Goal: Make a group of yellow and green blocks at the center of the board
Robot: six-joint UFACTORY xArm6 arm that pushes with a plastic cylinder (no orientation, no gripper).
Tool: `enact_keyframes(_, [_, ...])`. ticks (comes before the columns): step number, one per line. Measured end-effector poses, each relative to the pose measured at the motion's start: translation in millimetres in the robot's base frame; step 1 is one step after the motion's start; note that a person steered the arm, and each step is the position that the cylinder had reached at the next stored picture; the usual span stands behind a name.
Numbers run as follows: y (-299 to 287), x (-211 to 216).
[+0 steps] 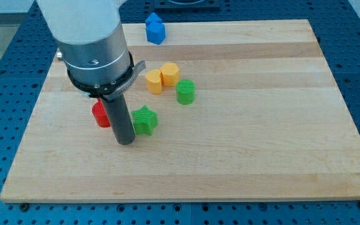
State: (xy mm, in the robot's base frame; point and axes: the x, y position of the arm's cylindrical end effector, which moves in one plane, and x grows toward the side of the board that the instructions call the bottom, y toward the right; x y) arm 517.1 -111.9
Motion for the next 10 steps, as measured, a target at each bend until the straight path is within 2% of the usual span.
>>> enact_keyframes(1, [8,-18])
enact_keyframes(3, [71,-31])
enact_keyframes(4, [85,-42])
enact_keyframes(6, [81,-70])
enact_keyframes(8, [37,-85])
enact_keyframes(10, [31,-114])
